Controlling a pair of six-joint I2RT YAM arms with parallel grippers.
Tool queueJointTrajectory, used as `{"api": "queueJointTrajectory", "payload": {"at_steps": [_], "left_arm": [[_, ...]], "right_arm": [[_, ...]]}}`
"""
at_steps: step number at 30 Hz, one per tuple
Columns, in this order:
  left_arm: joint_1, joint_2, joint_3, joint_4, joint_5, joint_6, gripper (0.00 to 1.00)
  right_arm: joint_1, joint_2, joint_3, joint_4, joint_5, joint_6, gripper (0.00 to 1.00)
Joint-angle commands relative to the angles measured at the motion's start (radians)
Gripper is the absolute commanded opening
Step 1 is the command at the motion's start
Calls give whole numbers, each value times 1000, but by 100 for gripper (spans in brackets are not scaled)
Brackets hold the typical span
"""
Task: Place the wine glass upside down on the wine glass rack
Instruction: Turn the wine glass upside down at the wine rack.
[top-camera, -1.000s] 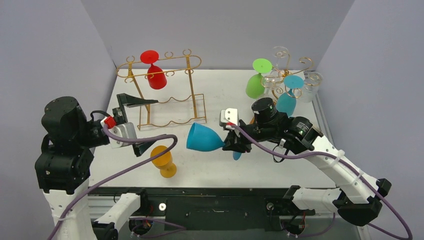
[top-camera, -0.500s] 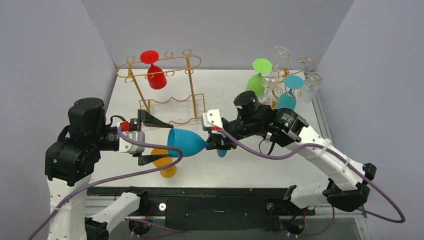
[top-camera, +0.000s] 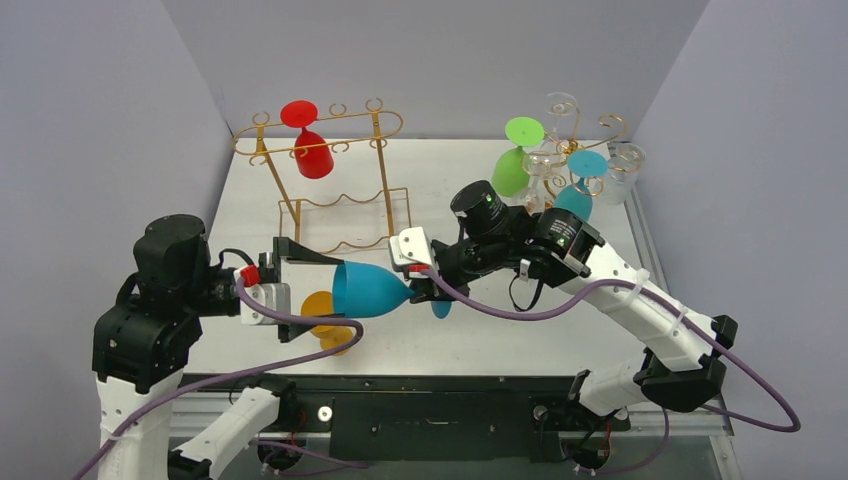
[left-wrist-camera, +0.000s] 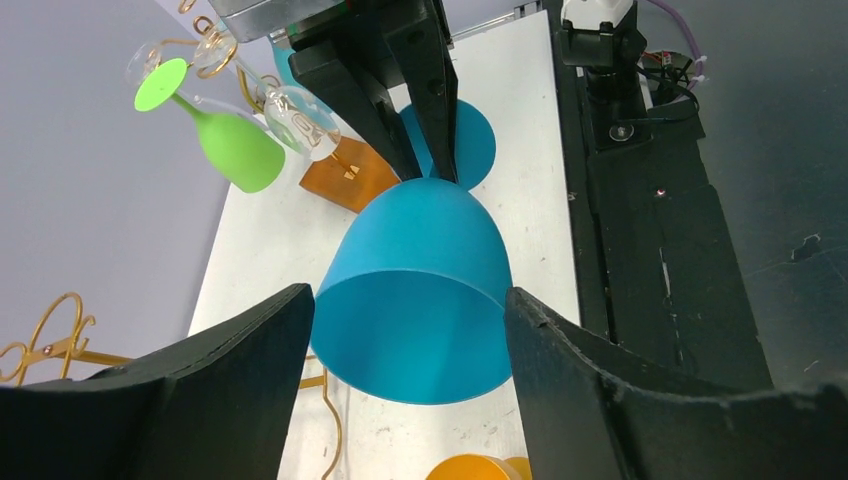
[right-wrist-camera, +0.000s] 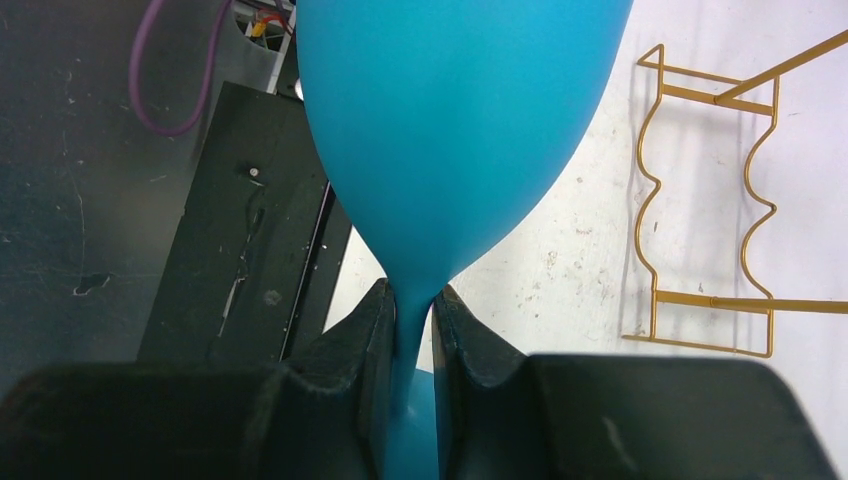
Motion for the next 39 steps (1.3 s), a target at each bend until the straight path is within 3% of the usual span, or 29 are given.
{"api": "queueJointTrajectory", "payload": {"at_steps": [1,4,9,17,23,27,30,32,35,39], "left_arm": [[-2,42,59,-13,-40,71,68],[-2,53,103,-89,-30,111,77],[-2,28,106,-83,-44,85,83],[-2,21,77,-79,-34,86,82],[-2,16,3,117,26,-126,75],[-2,26,-18,89,26,-127,62],[-2,15,-38,66,-29,-55,47],[-2,5,-55,67,-54,-23,31],[-2,-14,-81,103,-82,12,0],[-2,-86,-168,255,-164,28,0]], "right_arm": [[33,-15,46,-23,-54,-81,10],[32,-47,0,-38,-22,-94,9],[18,-112,-66,-8,-4,-86,9],[34,-108,-27,34,-42,-56,9],[68,-36,38,84,-3,-10,8],[79,-20,44,165,19,35,7],[92,-17,48,196,41,38,8],[95,-14,52,213,61,45,13],[96,-15,52,259,110,88,25],[95,-37,31,347,199,166,43]]}}
